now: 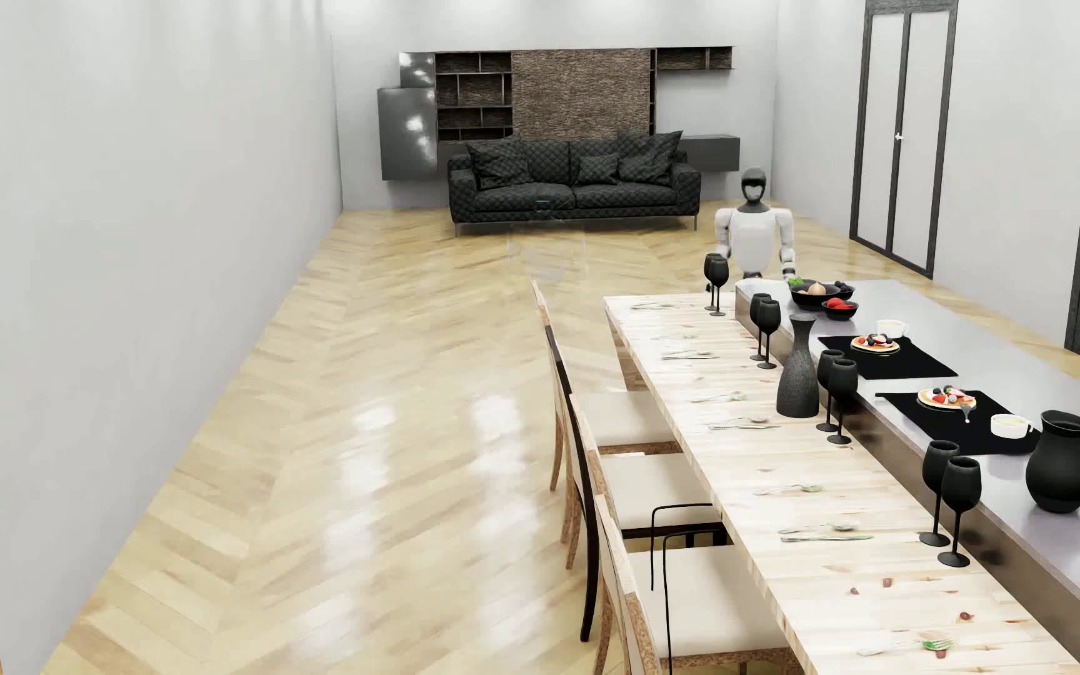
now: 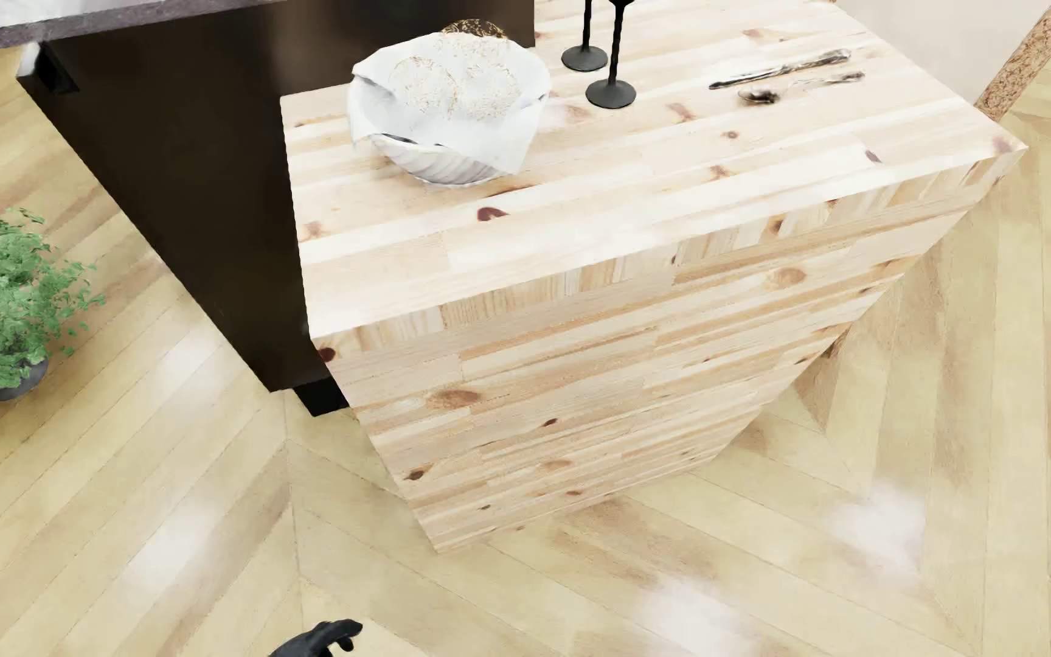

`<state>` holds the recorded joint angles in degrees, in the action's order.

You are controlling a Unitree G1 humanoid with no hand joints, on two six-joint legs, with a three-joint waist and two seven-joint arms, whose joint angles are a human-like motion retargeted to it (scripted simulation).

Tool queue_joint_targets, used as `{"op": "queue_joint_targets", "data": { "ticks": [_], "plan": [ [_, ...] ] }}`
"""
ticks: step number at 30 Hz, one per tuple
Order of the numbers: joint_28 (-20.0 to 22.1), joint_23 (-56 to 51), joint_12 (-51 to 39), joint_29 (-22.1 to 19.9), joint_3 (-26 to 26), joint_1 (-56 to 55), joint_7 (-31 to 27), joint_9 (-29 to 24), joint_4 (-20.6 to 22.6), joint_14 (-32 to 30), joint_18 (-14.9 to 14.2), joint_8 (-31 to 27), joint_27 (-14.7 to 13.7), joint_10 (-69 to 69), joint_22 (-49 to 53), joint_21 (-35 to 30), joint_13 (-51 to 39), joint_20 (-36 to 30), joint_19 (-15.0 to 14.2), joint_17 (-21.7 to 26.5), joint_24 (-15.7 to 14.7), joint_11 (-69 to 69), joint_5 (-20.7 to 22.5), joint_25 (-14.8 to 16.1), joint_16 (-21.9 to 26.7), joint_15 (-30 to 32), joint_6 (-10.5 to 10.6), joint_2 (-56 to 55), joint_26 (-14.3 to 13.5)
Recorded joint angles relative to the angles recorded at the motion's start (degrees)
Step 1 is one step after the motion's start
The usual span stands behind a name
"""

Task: Approach the chair

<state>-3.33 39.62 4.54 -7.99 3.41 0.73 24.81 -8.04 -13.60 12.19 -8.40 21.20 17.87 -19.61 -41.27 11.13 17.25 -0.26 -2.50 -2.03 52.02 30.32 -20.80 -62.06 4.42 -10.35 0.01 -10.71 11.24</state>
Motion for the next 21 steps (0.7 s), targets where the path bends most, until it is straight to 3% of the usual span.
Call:
{"op": "queue_joint_targets", "data": {
  "ticks": [1,2,3,6,7,8,9,10,13,16,18,21],
  "plan": [
    [0.22,0.24,0.34,-0.50,-0.04,0.68,0.83,0.24,-0.85,-0.08,-1.08,6.29,0.41,-0.21,0.75,0.58,-0.05,-0.06,0.72,-0.13,-0.53,-1.38,-2.24,-0.34,0.14,1.03,-0.04,1.74,0.28],
    [0.36,0.60,0.99,-0.97,0.07,1.31,1.48,0.42,-2.06,-0.17,-2.51,10.07,0.66,-0.57,1.64,1.11,-0.37,0.09,-0.49,-0.39,-1.27,-2.06,-2.90,-0.50,0.50,3.03,-0.08,3.10,0.27],
    [1.01,1.01,1.91,-1.71,0.35,1.91,1.86,0.49,-3.65,-0.43,-4.10,10.12,1.01,-1.19,2.59,1.62,-0.94,0.24,-3.73,-0.80,-1.94,-1.72,-1.99,-0.32,1.05,2.84,-0.05,3.48,0.23],
    [1.74,4.21,5.66,-0.59,0.75,1.18,0.41,0.25,-11.93,-5.59,-5.60,10.25,-0.02,-6.80,4.40,0.18,-4.37,0.45,-1.28,-1.25,-3.21,-0.08,4.95,-0.93,3.58,-1.31,1.00,4.52,0.41],
    [1.33,5.16,6.92,-0.02,0.60,-1.19,-0.60,0.07,-15.72,-8.92,-1.36,10.24,-0.41,-12.02,4.46,-1.23,-5.97,0.32,0.04,-0.99,-3.32,-1.03,8.27,-2.16,4.44,-2.06,1.69,5.32,0.61],
    [1.05,6.24,8.58,-0.38,0.40,-3.68,0.25,-0.11,-20.02,-11.33,9.79,9.88,-1.12,-17.68,4.52,-2.26,-7.54,0.02,1.34,-0.72,-3.33,-2.49,11.71,-3.48,4.59,-2.53,2.57,6.33,1.21],
    [0.58,6.56,10.16,-0.54,-0.05,-6.20,0.65,-0.32,-22.56,-10.28,15.09,9.06,-1.99,-23.37,4.49,-2.83,-9.22,-0.30,2.55,-0.25,-3.16,-4.34,14.88,-4.01,4.42,-2.74,3.52,7.55,1.59],
    [0.15,6.41,11.97,0.31,-0.93,-9.93,-2.24,-0.60,-22.12,-7.57,16.64,7.39,-2.56,-29.86,4.72,-3.30,-11.28,-0.46,3.61,0.20,-2.84,-5.87,17.59,-3.85,3.84,-2.93,4.34,8.66,1.91],
    [0.30,5.05,16.74,5.33,-3.83,-22.23,-11.08,-1.12,-12.84,-5.51,14.96,-0.15,-5.73,-46.27,4.62,-8.24,-17.06,0.95,6.29,3.32,-3.29,-9.11,23.85,-4.79,-0.08,-3.25,5.67,11.37,2.28],
    [-1.16,2.79,19.79,9.19,-5.80,-30.72,-10.39,-1.10,-4.11,-6.20,14.34,-8.65,-8.40,-48.24,3.21,-16.30,-22.56,-0.61,8.82,5.61,-2.09,-12.43,29.34,-7.72,-2.52,-3.51,6.18,14.55,1.65],
    [-3.61,0.34,20.68,10.19,-6.34,-34.89,-12.73,-1.00,5.40,-7.16,12.63,-13.87,-9.98,-41.49,2.56,-20.38,-24.46,-3.04,10.52,5.52,-0.51,-14.83,32.49,-7.36,-2.36,-3.57,6.21,17.48,0.64],
    [-4.41,-2.75,21.32,11.61,-6.02,-33.12,-6.87,-0.41,12.48,-9.12,8.87,-20.66,-11.80,-16.44,3.85,-25.88,-25.50,-2.43,12.92,4.67,-0.30,-16.71,36.28,-5.25,-2.06,-3.85,6.24,20.90,-0.11]
  ]
}}
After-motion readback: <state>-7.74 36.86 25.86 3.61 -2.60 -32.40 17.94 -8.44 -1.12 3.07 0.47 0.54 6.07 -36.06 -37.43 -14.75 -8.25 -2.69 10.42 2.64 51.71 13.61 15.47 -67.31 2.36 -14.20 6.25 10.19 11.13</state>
